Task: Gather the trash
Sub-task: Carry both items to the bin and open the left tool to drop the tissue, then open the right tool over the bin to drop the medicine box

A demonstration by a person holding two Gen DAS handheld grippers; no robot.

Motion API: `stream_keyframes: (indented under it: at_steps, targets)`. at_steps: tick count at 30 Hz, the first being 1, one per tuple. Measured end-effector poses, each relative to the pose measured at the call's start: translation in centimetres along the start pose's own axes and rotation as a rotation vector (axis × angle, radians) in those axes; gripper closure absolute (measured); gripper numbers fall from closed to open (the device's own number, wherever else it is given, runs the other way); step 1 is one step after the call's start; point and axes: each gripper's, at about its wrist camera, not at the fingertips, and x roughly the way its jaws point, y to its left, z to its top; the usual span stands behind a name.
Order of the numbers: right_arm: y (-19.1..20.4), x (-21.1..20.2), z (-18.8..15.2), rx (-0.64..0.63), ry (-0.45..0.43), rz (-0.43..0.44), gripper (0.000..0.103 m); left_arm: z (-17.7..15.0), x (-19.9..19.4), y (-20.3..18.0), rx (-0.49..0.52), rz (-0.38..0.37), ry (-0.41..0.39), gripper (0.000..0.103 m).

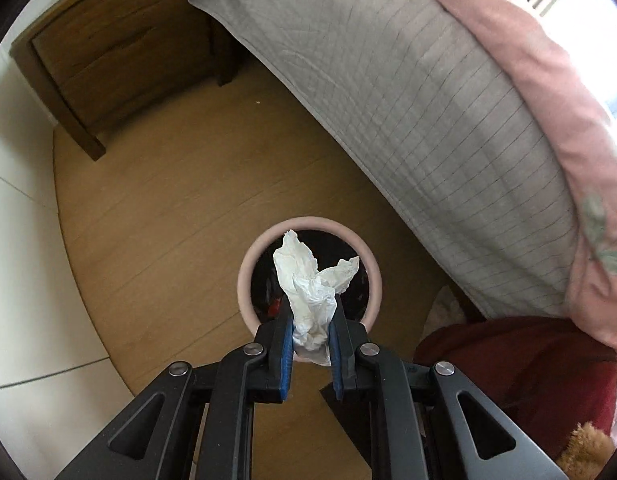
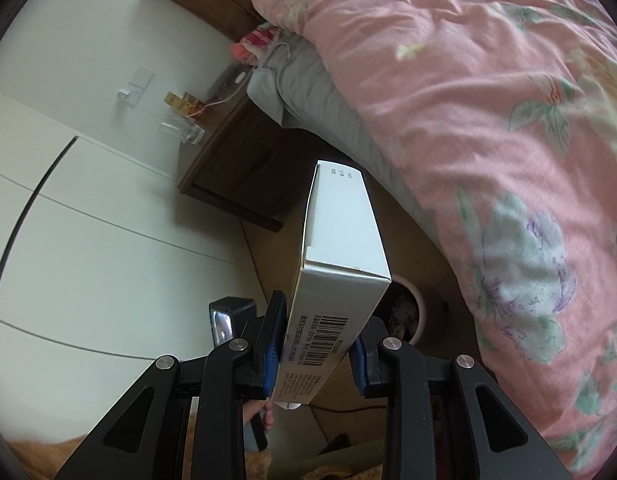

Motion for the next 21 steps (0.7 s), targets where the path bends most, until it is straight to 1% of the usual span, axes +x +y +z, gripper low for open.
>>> stream_keyframes:
  at_steps: [2,3,5,6,7,10,12,16,21]
  targets:
    - [-0.3,0.1,0.0,0.008,0.005,-0.008,0.074,0.0,0.5,0.4,0.001,0.008,0.009,0.085]
    - [-0.5,0.2,0.0,0.011,0.007,-0.012,0.074,0.2,0.9,0.6,0.0,0.013,0.016,0.081]
    - [-0.6,0.4,0.1,0.019,0.01,-0.017,0.074,0.5,1.4,0.5,-0.003,0.009,0.029,0.068]
    - [-0.6,0.5,0.2,0.023,0.011,-0.019,0.074,0.6,1.6,0.7,-0.005,0.005,0.031,0.052]
    - [-0.7,0.6,0.3,0.026,0.012,-0.022,0.074,0.6,1.6,0.8,-0.005,0.001,0.029,0.039]
    - [-1.0,0.7,0.3,0.032,0.017,-0.025,0.074,0.5,1.6,1.0,-0.005,0.01,0.019,0.024]
    - [-1.1,0.8,0.3,0.039,0.019,-0.025,0.074,0.4,1.5,1.1,-0.012,0.031,0.02,0.022]
    - [-0.9,1.2,0.5,0.039,0.02,-0.025,0.074,0.4,1.5,1.1,-0.002,0.072,0.018,0.022]
    - [-0.8,1.5,0.7,0.029,0.027,-0.024,0.074,0.2,-0.3,1.4,0.005,0.121,-0.05,0.021]
